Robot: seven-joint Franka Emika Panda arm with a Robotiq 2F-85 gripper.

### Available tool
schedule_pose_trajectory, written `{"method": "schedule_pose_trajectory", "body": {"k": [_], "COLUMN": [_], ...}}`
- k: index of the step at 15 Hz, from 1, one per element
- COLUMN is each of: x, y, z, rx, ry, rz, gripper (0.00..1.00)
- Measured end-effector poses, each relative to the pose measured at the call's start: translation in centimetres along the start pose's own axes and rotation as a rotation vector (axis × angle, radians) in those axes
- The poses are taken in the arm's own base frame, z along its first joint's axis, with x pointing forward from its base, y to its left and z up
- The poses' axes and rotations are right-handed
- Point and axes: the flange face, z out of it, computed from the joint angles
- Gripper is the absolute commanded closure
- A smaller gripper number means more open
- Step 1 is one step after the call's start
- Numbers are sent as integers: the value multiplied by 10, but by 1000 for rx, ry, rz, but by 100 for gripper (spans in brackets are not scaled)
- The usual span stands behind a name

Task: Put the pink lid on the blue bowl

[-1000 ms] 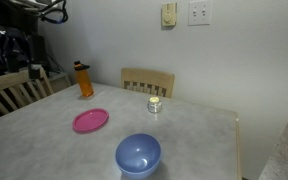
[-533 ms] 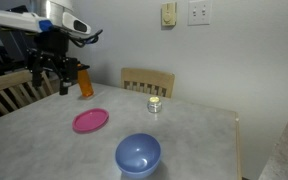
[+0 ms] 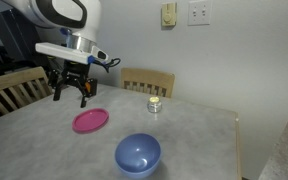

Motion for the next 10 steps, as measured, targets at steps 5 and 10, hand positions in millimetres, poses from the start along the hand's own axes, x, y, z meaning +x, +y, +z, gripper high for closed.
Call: {"method": "schedule_pose_trajectory", "body": {"k": [5,10], "x": [15,39], "y": [4,-10], "z": [9,18], "rx": [8,146], "ry": [-17,53], "rz": [-39,55], "gripper": [0,0]}}
